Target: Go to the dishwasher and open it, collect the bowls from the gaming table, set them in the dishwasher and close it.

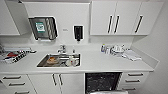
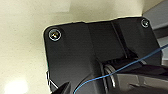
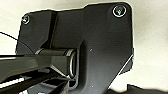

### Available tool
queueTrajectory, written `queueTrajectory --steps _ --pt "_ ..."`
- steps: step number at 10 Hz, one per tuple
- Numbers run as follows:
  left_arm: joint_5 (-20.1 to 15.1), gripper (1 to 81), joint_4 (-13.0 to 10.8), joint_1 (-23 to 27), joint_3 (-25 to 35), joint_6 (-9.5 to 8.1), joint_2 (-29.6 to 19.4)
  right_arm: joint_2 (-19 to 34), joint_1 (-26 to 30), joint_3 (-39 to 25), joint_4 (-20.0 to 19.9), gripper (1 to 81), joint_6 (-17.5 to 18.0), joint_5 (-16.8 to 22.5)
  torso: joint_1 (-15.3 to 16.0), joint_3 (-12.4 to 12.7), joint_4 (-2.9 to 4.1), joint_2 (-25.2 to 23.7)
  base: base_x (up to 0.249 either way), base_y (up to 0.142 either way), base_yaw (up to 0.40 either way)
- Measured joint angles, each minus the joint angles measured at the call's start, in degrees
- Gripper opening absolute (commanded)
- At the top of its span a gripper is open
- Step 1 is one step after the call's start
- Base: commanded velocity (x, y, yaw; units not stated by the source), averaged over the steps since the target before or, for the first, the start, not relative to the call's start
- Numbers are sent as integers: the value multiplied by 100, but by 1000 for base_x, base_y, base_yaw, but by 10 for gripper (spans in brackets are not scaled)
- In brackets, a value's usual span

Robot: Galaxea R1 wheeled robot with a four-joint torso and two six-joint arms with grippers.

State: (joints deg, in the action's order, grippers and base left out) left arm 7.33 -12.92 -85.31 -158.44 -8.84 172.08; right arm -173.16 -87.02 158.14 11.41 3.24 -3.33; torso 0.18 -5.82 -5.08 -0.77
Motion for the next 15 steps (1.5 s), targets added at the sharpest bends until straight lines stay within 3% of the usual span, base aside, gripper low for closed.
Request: queueTrajectory --steps 3,12,15 --pt "-11 811 0 -30 0 0 41 0 -33 0 0 811 0 16 -9 144 0 -5 0 0 0" --pt "-9 811 0 -30 0 5 24 -6 -46 0 0 811 0 16 -11 144 0 -5 0 0 0" --pt "-28 811 -102 -30 4 9 24 -16 -46 0 0 811 0 16 -11 144 0 -5 0 0 56"
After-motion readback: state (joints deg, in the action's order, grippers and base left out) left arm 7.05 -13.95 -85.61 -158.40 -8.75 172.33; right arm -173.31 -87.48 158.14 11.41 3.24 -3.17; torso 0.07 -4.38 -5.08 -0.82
